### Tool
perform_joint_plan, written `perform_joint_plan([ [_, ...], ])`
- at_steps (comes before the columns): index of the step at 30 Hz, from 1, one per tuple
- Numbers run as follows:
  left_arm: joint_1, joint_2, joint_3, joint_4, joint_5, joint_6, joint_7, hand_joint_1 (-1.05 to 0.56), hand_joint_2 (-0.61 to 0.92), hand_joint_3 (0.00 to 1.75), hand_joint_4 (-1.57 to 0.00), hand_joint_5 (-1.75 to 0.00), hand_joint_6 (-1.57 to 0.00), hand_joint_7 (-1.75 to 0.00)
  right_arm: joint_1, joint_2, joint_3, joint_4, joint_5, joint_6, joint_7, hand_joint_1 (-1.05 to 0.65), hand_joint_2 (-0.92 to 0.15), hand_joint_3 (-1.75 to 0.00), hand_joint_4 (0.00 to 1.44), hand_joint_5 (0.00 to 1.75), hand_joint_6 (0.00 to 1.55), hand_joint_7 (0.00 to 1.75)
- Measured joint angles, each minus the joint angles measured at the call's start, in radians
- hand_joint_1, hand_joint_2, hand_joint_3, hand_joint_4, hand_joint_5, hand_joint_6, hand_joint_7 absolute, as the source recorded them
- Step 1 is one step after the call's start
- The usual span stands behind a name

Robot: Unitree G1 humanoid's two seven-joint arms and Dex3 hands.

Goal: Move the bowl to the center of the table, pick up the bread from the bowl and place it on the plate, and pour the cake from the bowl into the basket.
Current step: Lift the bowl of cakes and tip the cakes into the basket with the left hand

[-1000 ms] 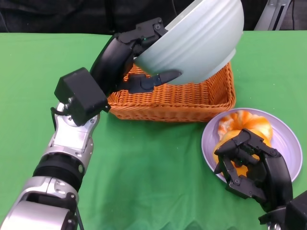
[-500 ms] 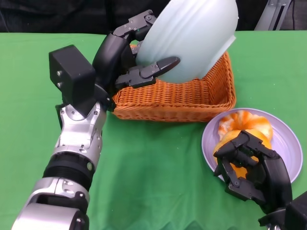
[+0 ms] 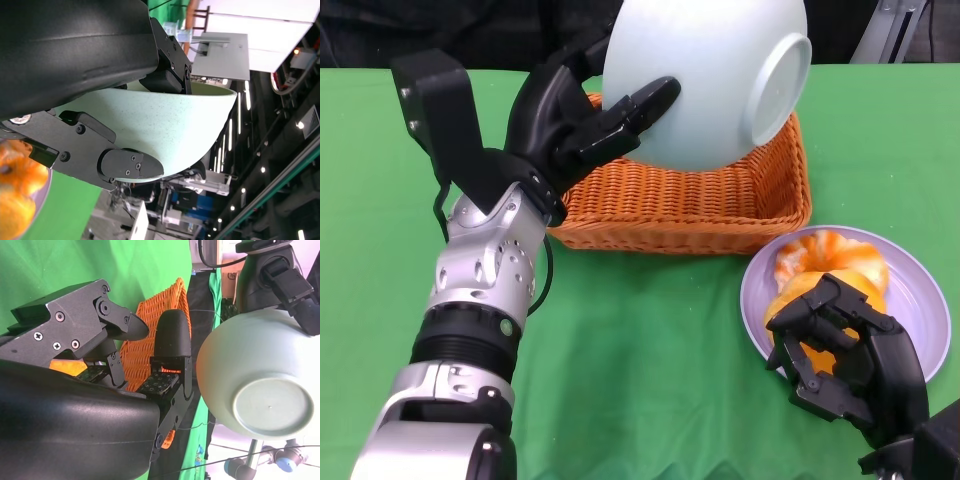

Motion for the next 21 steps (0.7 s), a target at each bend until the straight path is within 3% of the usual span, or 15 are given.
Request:
perform_joint_plan([
  [11,-0.003,-0.007,0.078,-0.021,-0.080,0.172,0.005,-0.12,0.87,0.71,-0.66,-1.50,-0.62,-1.43,-0.001,0.000,0.000,0.020,-0.009,-0.009,-0.001,-0.11,-0.66,-0.88,0.74,1.64,0.65,1.37],
  [21,-0.010,-0.018,0.139,-0.021,-0.135,0.290,0.072,-0.16,0.92,0.62,-0.70,-1.46,-0.62,-1.40,-0.002,0.001,0.000,0.031,-0.013,-0.032,-0.015,-0.09,-0.67,-0.88,0.74,1.62,0.64,1.36],
])
